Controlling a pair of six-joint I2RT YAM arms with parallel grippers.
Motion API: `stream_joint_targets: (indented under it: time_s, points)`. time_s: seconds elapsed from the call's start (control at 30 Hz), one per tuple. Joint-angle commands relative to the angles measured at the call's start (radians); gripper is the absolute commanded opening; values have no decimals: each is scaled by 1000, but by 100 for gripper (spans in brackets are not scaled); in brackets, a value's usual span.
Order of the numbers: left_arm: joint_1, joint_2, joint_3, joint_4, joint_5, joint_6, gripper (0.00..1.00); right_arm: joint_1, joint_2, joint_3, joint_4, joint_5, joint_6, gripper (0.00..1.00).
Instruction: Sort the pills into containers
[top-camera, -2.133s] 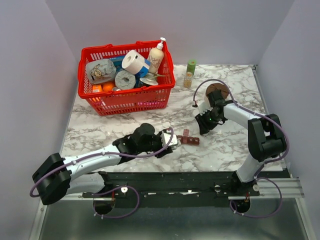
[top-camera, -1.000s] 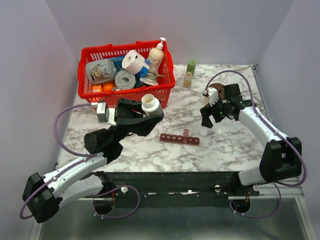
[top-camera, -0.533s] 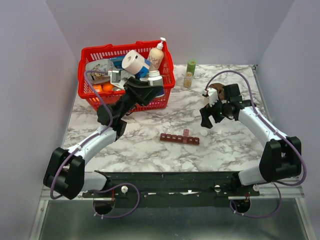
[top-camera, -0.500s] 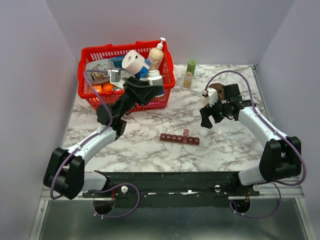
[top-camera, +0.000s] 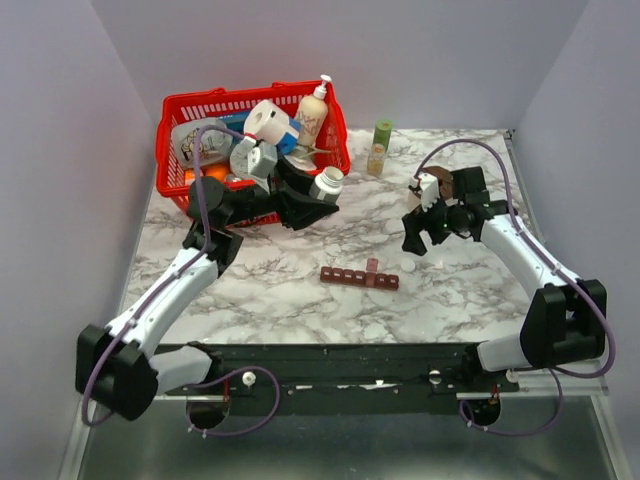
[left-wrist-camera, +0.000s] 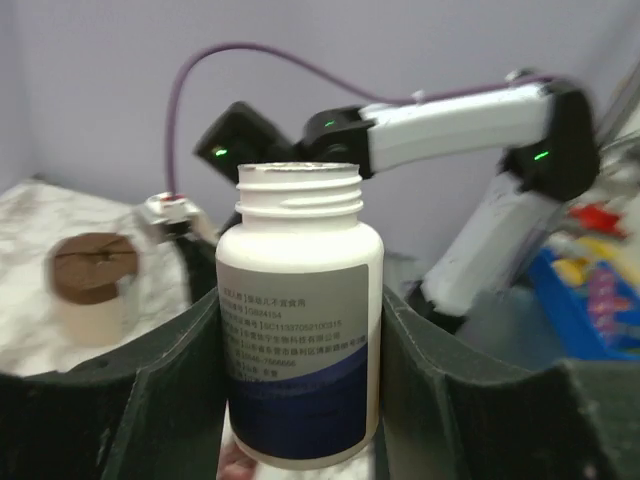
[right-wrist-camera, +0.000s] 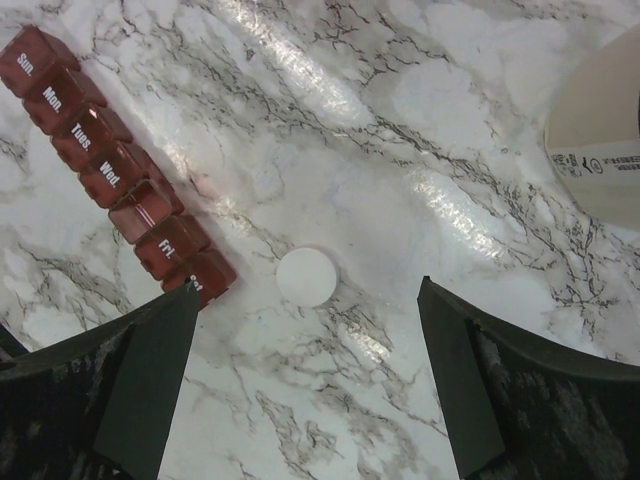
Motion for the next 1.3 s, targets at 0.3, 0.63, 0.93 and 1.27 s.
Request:
stream_joint_targets:
  time_s: [0.3,0.63,0.93,1.27]
  points:
    - [-235,-56,374,-1689,-667,1183,0,-24,-30,-4,3,-38,5,100]
    - [-289,28,250,-1712,-475,1154,0,-23,-31,-1,-1,-52,5,100]
    - [-332,155,68,-1384,-457,1290,0,-33,-65,-2,-8,-75,2,100]
    - [-385,278,48,-1167,-484,1329,0,-55,-51,-4,-15,-65,2,100]
